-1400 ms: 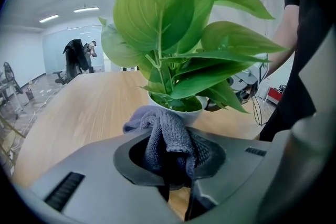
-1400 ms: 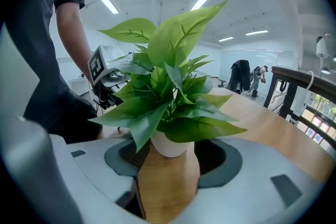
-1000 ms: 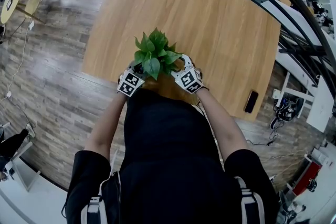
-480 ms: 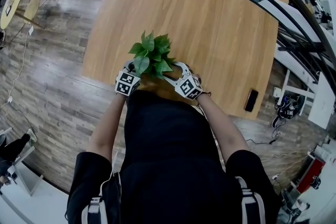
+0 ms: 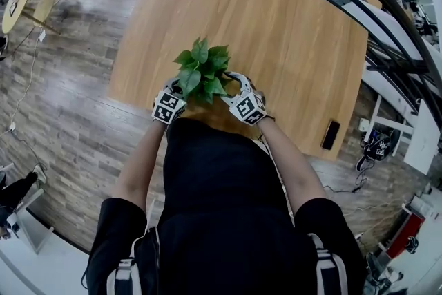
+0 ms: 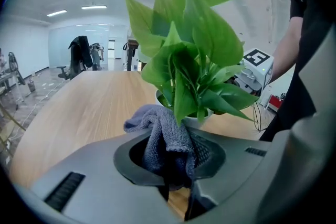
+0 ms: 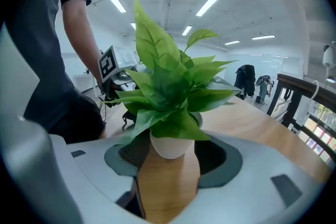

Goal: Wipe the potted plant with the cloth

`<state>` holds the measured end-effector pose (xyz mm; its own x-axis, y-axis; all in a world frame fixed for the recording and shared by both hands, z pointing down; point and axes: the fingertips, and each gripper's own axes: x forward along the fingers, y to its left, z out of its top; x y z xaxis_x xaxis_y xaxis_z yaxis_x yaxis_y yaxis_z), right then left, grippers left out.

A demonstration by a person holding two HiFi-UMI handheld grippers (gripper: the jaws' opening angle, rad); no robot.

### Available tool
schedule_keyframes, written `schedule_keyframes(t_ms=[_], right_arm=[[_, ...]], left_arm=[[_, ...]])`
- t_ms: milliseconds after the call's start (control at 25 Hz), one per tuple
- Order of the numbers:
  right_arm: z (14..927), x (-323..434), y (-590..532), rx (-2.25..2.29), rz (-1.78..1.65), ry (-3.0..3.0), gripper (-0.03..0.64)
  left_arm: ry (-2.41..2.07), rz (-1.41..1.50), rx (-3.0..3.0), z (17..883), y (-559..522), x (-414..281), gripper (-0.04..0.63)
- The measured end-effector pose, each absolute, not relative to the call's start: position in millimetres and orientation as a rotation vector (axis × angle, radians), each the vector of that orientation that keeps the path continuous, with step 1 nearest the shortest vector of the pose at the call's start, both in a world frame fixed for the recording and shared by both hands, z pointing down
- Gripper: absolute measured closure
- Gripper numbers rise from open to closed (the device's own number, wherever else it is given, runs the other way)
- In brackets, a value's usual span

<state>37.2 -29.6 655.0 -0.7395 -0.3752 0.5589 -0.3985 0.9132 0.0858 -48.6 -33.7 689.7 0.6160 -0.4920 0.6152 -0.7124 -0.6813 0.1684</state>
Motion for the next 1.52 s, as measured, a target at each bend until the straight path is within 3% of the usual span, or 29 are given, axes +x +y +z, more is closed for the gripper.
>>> schedule_keyframes(t_ms=[480, 960, 1520], right_arm=[[656, 37, -30, 0.578, 0.056, -2.467, 0.37], [659, 36, 21, 0.399, -0.074, -2.417, 0.37], [661, 31, -24, 0.573, 0.094, -2.443, 0.37]], left_arm=[[-0.854, 0.757, 2.479, 694, 0, -31, 0.482], [-0.98, 0.794, 2.429, 697, -19, -59, 0.48], [-0.988, 0.748, 2.403, 695, -24, -52, 0.48]])
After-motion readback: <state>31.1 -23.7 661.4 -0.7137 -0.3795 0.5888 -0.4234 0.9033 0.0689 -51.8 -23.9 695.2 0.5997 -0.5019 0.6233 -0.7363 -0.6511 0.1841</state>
